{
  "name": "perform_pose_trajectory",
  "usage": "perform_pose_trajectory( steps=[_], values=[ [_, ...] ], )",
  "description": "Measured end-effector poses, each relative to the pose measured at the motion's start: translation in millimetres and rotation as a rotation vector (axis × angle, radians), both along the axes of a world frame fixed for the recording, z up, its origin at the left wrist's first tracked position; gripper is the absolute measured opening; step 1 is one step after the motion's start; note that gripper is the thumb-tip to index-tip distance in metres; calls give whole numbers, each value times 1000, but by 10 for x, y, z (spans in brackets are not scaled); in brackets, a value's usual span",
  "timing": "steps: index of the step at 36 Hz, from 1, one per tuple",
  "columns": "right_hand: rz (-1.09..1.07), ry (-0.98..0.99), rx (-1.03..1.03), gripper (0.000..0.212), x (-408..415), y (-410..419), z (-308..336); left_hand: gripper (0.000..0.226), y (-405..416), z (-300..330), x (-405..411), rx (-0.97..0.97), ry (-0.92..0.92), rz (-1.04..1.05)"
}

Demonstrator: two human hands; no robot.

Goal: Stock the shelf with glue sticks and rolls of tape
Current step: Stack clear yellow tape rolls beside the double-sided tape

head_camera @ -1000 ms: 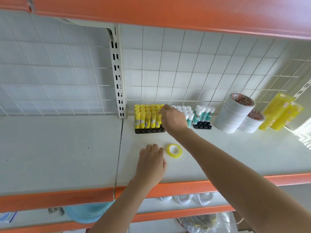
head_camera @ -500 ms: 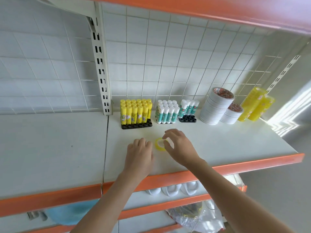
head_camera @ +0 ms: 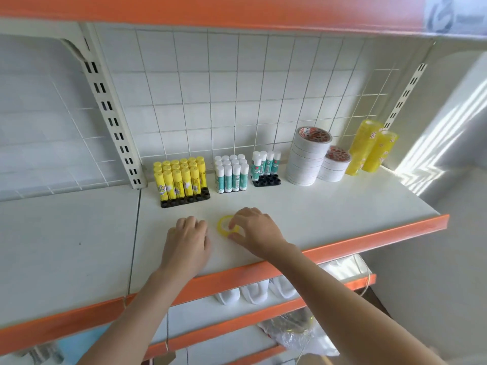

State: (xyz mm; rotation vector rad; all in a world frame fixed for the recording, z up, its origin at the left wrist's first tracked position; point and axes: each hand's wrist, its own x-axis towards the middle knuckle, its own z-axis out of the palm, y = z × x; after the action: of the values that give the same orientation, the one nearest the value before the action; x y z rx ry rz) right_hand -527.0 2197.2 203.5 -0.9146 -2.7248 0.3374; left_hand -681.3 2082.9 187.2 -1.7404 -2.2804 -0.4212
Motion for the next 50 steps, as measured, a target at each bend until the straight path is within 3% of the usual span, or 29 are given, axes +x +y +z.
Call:
perform_pose_trajectory(
  steps=[9,17,25,32,46,50],
  values=[
    [-169,310,-29,22,781,383,58,16,324,146,541,17,-126,-82],
    [-266,439,-69,15,1665,892,144,20,925,220,1372,49,-167,-233],
    [-365,440,50,18,2417,1376,135,7,1450,193,2081,23,-191,-336],
    [-388,371,128,18,2855,1862,209,17,1876,281,2520,19,-196,-321],
    [-425,480,227,18,3258,2752,594,4,2542,294,3082,-46,-220,-327],
    [-434,448,268,23,3230,3032,824,15,2675,339,3173,-107,-200,-310]
  ],
)
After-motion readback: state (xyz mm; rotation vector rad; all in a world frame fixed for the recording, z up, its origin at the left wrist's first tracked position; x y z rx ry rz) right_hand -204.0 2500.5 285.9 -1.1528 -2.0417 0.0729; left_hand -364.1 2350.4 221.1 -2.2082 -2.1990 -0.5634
